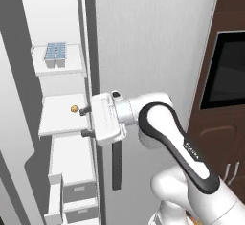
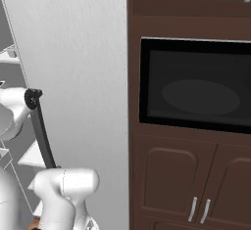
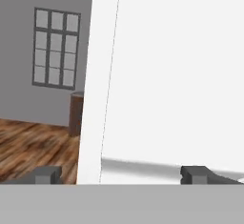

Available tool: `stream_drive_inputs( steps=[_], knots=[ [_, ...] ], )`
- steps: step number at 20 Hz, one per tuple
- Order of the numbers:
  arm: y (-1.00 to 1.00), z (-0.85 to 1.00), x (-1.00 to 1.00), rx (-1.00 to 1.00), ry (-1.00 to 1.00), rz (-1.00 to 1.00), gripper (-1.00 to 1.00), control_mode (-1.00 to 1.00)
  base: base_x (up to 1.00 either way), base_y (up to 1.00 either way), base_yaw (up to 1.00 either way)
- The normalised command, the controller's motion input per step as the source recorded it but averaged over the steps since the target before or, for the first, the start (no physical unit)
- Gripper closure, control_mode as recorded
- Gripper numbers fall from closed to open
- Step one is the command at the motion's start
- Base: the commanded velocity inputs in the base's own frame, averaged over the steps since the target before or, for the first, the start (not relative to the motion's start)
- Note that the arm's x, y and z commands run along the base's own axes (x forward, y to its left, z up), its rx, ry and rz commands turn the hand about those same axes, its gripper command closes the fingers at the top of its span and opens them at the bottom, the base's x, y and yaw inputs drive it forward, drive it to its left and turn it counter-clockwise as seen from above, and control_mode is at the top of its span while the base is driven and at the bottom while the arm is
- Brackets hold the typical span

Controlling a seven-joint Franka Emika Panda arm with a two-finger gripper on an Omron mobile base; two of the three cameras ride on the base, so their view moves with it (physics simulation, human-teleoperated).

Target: Open the freezer door, pick up the ice cube tray from the freezer, and place it on the dining counter.

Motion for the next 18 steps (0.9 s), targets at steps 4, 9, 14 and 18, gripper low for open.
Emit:
stream_drive_inputs(
  steps=[4,9,14,18],
  knots=[
    [-0.90,0.33,-0.16,0.02,0.15,-0.19,-1.00,-1.00,0.00,0.00,0.00],
    [-0.96,0.16,-0.02,0.01,0.17,-0.33,-1.00,-1.00,0.00,0.00,0.00],
    [-0.96,0.13,-0.15,0.07,0.22,-0.43,-1.00,-1.00,0.00,0.00,0.00],
    [-0.76,0.07,-0.08,0.03,0.22,-0.48,-1.00,-1.00,0.00,0.00,0.00]
  ],
)
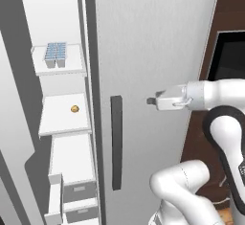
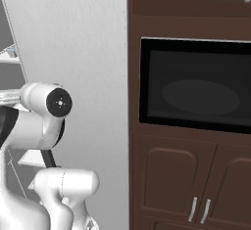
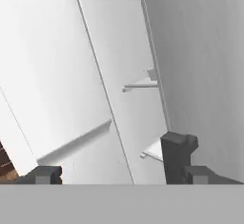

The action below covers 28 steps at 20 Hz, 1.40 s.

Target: Open the freezer door, pick up the ice cube tray from the freezer, and place it on the dining counter.

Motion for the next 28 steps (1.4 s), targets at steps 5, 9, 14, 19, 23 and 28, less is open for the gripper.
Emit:
stream_drive_inputs(
  steps=[5,9,14,19,23,28],
  knots=[
    [-0.45,0.00,0.00,0.00,0.19,-0.48,-1.00,-1.00,0.00,0.00,0.00],
    [-0.41,0.00,0.00,0.00,0.17,-0.45,-1.00,-1.00,0.00,0.00,0.00],
    [-0.50,0.00,0.00,0.00,0.17,-0.39,-1.00,-1.00,0.00,0.00,0.00],
    [-0.47,0.00,0.00,-0.06,0.12,-0.26,-1.00,-1.00,0.00,0.00,0.00],
    [-0.38,0.00,-0.01,-0.18,0.02,-0.11,-1.00,-1.00,0.00,0.00,0.00],
    [-0.14,0.00,-0.19,-0.16,0.00,0.00,-1.00,-1.00,0.00,0.00,0.00]
  ],
)
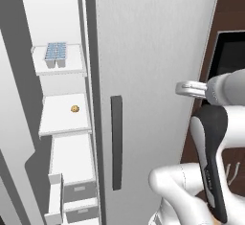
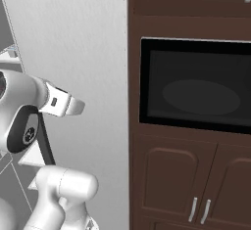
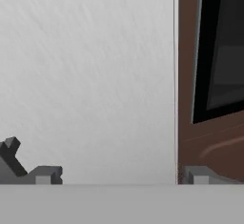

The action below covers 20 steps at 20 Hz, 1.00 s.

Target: Open the freezer door, pick up the ice cube tray from the freezer, and place it on the dining counter.

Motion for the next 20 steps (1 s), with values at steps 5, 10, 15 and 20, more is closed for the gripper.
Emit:
stream_drive_inputs(
  steps=[5,10,15,20],
  knots=[
    [0.00,0.00,-0.36,-0.05,0.04,0.01,-1.00,-1.00,0.00,0.00,0.00],
    [0.00,0.00,-0.12,0.00,0.11,0.02,-1.00,-1.00,0.00,0.00,0.00],
    [0.18,0.00,0.00,0.00,0.12,0.12,-1.00,-1.00,0.00,0.00,0.00],
    [0.10,0.00,0.00,-0.02,0.02,0.09,-1.00,-1.00,0.00,0.00,0.00]
  ],
)
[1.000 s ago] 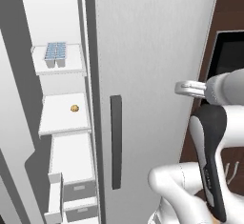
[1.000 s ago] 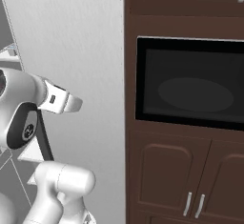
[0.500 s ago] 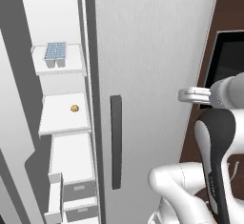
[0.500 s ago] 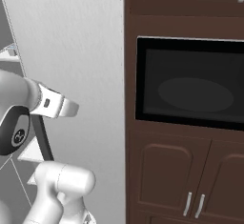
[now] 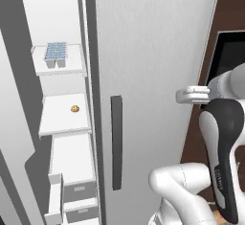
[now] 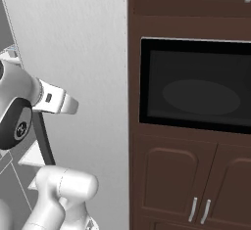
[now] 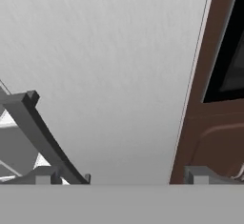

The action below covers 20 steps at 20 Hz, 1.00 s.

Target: Open the freezer door, pick up the ice cube tray from the freezer, and place it on the dining counter.

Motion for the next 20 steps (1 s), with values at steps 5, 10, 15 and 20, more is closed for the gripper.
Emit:
stream_drive_inputs(
  steps=[5,10,15,20],
  knots=[
    [0.25,0.00,-0.15,-0.07,0.00,0.01,-1.00,-1.00,0.00,0.00,0.00],
    [0.07,0.00,-0.06,-0.02,-0.01,0.00,-1.00,1.00,-0.21,0.33,0.03],
    [0.00,0.00,0.00,0.00,0.00,0.00,-1.00,1.00,-0.35,0.45,0.32],
    [0.00,0.00,0.00,0.00,0.00,0.00,-1.00,1.00,-0.15,0.38,0.46]
  ],
)
